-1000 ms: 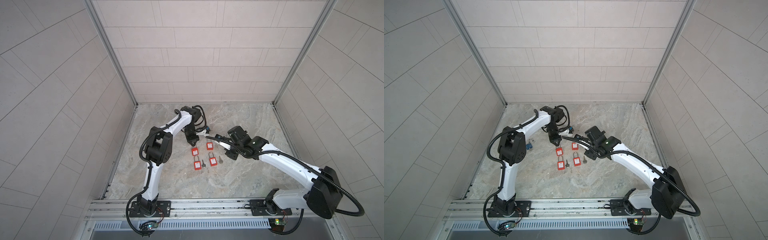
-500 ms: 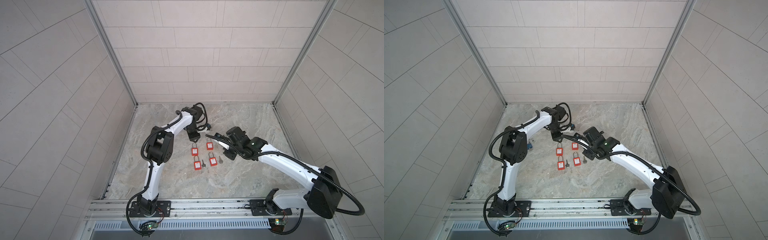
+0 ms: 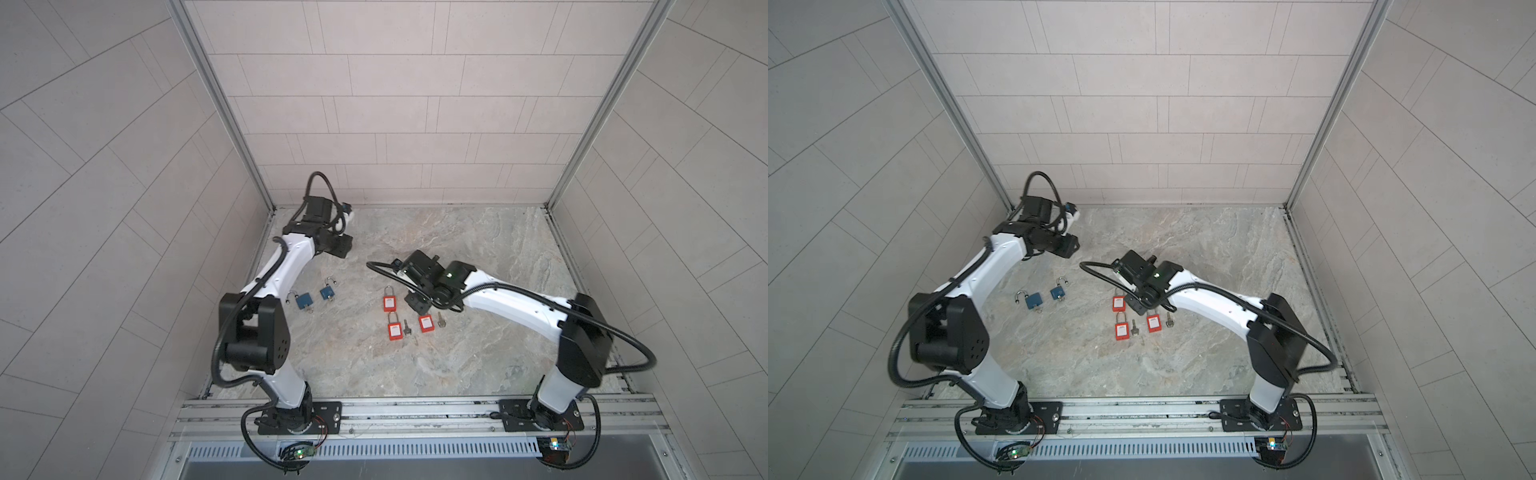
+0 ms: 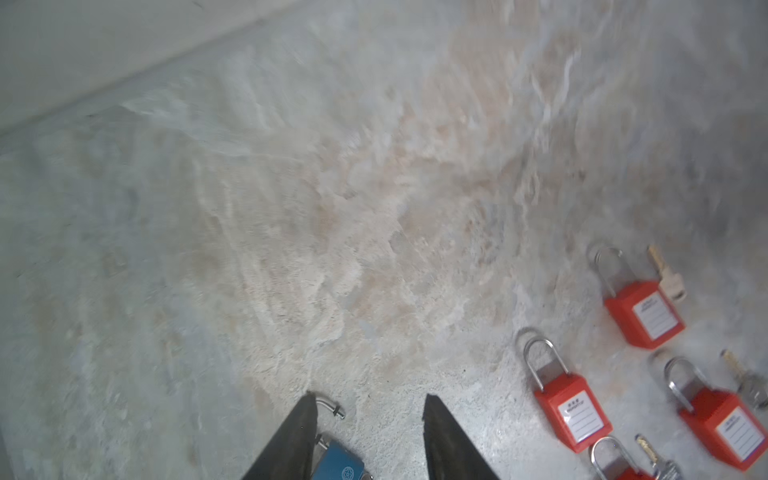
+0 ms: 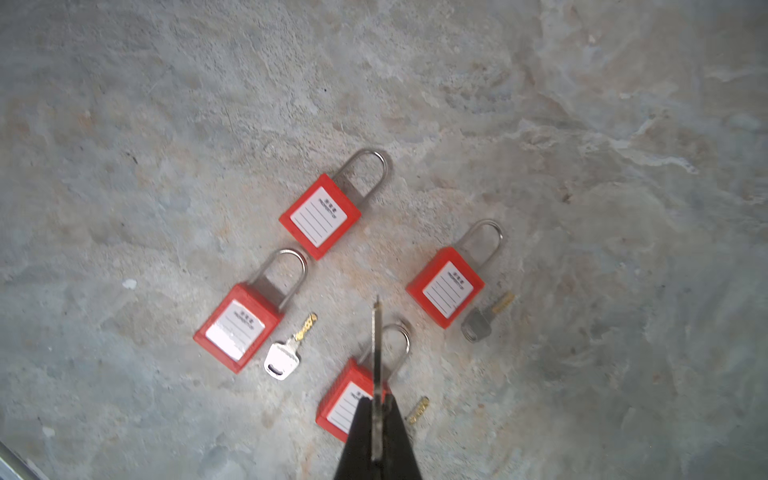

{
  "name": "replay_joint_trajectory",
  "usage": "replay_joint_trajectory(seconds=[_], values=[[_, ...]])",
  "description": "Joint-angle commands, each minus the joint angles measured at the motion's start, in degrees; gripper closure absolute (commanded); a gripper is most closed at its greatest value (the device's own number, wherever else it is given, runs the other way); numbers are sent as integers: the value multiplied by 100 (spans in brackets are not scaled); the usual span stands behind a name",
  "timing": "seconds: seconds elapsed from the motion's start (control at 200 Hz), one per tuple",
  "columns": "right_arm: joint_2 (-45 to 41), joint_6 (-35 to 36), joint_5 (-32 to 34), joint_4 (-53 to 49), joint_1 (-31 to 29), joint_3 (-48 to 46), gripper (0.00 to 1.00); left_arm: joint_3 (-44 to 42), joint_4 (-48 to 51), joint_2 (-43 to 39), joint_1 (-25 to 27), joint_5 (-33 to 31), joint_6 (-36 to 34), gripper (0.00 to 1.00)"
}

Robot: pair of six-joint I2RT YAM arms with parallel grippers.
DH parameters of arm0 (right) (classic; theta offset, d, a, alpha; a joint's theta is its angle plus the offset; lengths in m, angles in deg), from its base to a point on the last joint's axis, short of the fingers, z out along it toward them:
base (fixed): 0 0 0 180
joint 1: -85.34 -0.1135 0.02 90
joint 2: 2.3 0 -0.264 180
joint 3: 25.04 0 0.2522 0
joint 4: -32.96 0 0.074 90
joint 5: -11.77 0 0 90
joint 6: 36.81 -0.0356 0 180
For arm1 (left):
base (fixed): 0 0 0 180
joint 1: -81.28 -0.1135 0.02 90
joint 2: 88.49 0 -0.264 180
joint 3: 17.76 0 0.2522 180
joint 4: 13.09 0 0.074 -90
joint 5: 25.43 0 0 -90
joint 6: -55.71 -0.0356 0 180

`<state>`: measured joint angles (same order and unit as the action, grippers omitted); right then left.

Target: Lock with the key

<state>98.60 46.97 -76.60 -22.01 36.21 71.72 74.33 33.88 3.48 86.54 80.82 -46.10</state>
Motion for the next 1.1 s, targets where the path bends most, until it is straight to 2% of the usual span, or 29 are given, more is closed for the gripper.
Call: replay_joint_trajectory(seconds=[0.0,0.16,0.28,0.385,0.62,0.781,1.096], values=[[758,-886,172,-1099,17,879,96,-1070,-969,-923,-353,384,1431,52],[1736,-1243,-9,-1774,41,1908,96,-2521,-1469,-2477,-679,348,1922,50],[2223,-1377,-216,-2071,158,2281,96,-3049,-1269,-3309,-723,150,2012,49],[2502,-1467,-502,-2193,327,2411,97,-3249,-1042,-3690,-750,47,2034,48],[2788,-1462,-979,-2222,491,2543,95,-3494,-922,-3787,-754,161,2241,48],[2999,-1409,-1158,-2311,500,2710,90,-3491,-904,-3666,-761,247,2332,48],[3277,-1448,-1227,-2433,621,3081,89,-3514,-895,-3483,-755,374,2389,48]])
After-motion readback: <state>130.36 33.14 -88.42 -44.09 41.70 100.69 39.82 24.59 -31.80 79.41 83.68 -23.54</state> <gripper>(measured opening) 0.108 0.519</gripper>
